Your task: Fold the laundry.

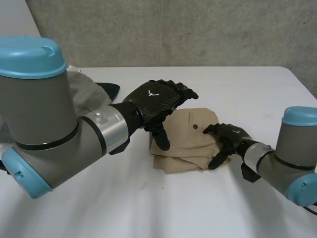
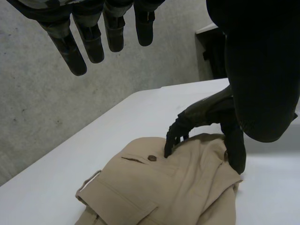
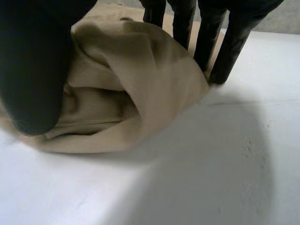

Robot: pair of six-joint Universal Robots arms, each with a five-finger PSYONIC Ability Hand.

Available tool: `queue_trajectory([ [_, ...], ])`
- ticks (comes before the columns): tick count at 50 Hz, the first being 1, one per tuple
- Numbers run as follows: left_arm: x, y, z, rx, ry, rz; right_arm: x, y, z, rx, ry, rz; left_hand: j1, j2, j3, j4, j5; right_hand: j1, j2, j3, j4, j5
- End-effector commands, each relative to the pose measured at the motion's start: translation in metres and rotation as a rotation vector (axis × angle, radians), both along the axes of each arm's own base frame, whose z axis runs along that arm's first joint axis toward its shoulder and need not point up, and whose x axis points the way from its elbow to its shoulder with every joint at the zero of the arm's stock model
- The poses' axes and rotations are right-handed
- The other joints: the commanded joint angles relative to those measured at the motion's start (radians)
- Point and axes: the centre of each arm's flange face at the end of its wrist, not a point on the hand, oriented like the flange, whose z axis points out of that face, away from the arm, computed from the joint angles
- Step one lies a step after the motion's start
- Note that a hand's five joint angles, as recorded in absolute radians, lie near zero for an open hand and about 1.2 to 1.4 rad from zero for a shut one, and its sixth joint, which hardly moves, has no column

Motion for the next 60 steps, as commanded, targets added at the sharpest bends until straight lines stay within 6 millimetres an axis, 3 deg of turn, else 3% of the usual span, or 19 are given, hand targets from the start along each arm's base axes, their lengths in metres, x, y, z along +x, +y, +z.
queue_trajectory([
  [1,0.000,-0.001,0.001,-0.006,0.002,0.004,0.006,-0.026,0.007,-0.078,0.006,-0.038,0.010,-0.011,-0.019,-0.013,-0.028,1.213,1.154,1.175,1.151,1.148],
  [11,0.004,-0.004,0.003,-0.008,0.003,0.018,0.004,-0.084,0.030,-0.237,0.004,-0.123,0.010,-0.011,-0.019,-0.013,-0.028,1.214,1.154,1.176,1.152,1.149],
  [15,0.003,-0.005,0.003,-0.010,0.005,0.016,-0.032,-0.129,0.039,-0.308,0.013,-0.222,0.010,-0.011,-0.019,-0.013,-0.028,1.214,1.154,1.176,1.152,1.149],
  [16,0.004,-0.005,0.004,-0.011,0.005,0.018,-0.050,-0.147,0.043,-0.331,0.013,-0.262,0.010,-0.011,-0.019,-0.013,-0.028,1.214,1.154,1.176,1.152,1.149],
  [23,0.002,-0.006,0.006,-0.021,0.014,0.017,-0.076,-0.194,0.035,-0.380,0.064,-0.331,0.010,-0.011,-0.019,-0.013,-0.028,1.214,1.154,1.176,1.152,1.149],
  [31,0.001,-0.006,0.008,-0.024,0.021,0.016,-0.154,-0.246,0.037,-0.517,0.143,-0.513,0.010,-0.011,-0.019,-0.013,-0.028,1.214,1.154,1.176,1.152,1.149],
  [39,0.000,-0.005,0.004,-0.013,0.012,0.016,-0.205,-0.259,0.029,-0.554,0.162,-0.570,0.010,-0.011,-0.019,-0.013,-0.028,1.214,1.154,1.176,1.152,1.149],
  [45,0.000,-0.006,0.005,-0.017,0.015,0.017,-0.222,-0.262,0.031,-0.583,0.189,-0.580,0.013,-0.008,-0.016,-0.010,-0.025,1.214,1.154,1.176,1.152,1.149],
  [46,0.000,-0.006,0.006,-0.019,0.017,0.017,-0.224,-0.263,0.030,-0.587,0.200,-0.582,0.010,-0.011,-0.019,-0.012,-0.028,1.029,0.970,0.991,0.967,0.964],
  [47,-0.001,-0.006,0.006,-0.019,0.017,0.016,-0.228,-0.263,0.030,-0.597,0.227,-0.584,0.010,-0.011,-0.019,-0.013,-0.028,0.111,0.052,0.073,0.049,0.047],
  [48,-0.001,-0.006,0.006,-0.019,0.018,0.016,-0.230,-0.263,0.030,-0.601,0.245,-0.585,0.010,-0.011,-0.019,-0.013,-0.028,-0.008,-0.067,-0.046,-0.070,-0.073],
  [60,-0.001,-0.004,0.005,0.002,0.026,0.015,-0.263,-0.262,0.019,-0.612,0.528,-0.666,0.010,-0.011,-0.019,-0.013,-0.028,-0.008,-0.067,-0.046,-0.070,-0.073],
])
